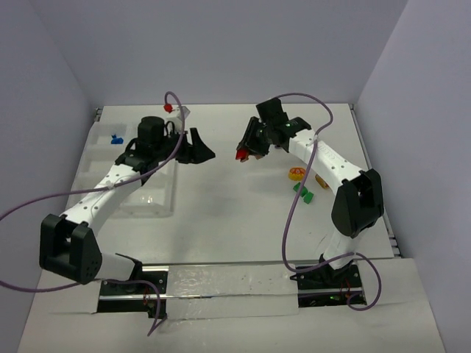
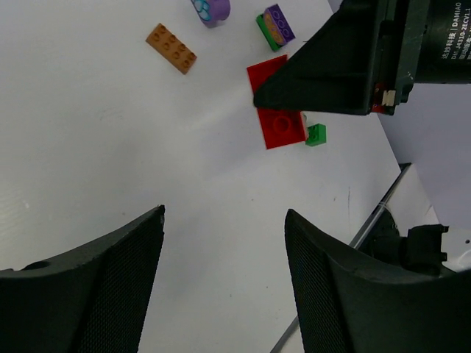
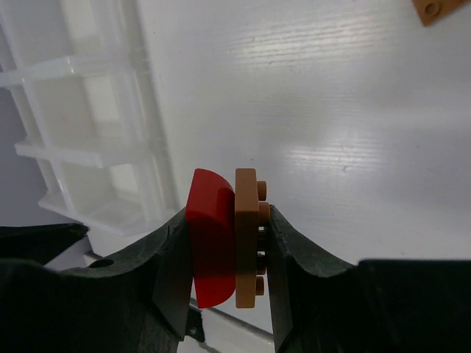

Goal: Sort the legos into containers by color

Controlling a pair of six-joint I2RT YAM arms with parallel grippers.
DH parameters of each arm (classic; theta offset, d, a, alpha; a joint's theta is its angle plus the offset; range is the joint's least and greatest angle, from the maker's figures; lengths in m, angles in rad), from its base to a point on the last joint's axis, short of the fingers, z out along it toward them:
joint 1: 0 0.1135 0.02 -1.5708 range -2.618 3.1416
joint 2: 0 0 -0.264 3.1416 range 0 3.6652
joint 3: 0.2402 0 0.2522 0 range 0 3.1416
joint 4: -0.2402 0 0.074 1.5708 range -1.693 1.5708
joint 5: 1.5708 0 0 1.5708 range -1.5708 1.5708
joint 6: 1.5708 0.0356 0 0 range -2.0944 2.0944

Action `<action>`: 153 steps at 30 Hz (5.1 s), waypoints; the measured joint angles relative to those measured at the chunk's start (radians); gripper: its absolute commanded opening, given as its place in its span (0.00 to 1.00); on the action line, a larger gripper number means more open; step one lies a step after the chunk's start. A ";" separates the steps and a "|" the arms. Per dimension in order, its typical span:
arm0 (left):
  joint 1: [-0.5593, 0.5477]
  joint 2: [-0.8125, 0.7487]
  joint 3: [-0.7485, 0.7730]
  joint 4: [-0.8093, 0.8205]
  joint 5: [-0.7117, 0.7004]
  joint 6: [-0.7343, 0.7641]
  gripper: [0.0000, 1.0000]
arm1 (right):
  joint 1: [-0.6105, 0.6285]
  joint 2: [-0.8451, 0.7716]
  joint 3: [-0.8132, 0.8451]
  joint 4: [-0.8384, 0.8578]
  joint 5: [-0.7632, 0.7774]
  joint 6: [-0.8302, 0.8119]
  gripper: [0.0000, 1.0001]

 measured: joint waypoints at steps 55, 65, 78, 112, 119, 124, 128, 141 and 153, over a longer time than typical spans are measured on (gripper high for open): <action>-0.142 0.188 0.086 0.109 -0.023 -0.186 0.00 | 0.048 -0.001 -0.013 0.027 -0.130 0.293 0.61; -0.084 0.166 0.038 0.115 0.062 -0.195 0.00 | 0.015 -0.013 -0.013 0.078 -0.225 0.257 1.00; 0.084 -0.034 -0.067 0.194 0.482 -0.156 0.00 | -0.109 -0.121 -0.150 0.350 -0.744 -0.187 1.00; 0.084 -0.227 -0.251 0.500 0.593 -0.362 0.00 | 0.053 -0.212 -0.212 0.509 -1.006 -0.378 0.58; 0.080 -0.227 -0.252 0.515 0.597 -0.371 0.00 | 0.058 -0.205 -0.213 0.531 -0.998 -0.362 0.46; 0.079 -0.227 -0.252 0.519 0.605 -0.376 0.11 | 0.059 -0.204 -0.213 0.532 -1.000 -0.367 0.22; 0.079 -0.227 -0.252 0.514 0.608 -0.366 0.46 | 0.061 -0.204 -0.208 0.514 -0.999 -0.389 0.00; 0.061 -0.222 -0.215 0.403 0.608 -0.289 0.54 | 0.094 -0.192 -0.155 0.353 -0.988 -0.548 0.00; 0.043 -0.218 -0.187 0.315 0.599 -0.201 0.00 | 0.093 -0.183 -0.145 0.314 -0.988 -0.563 0.00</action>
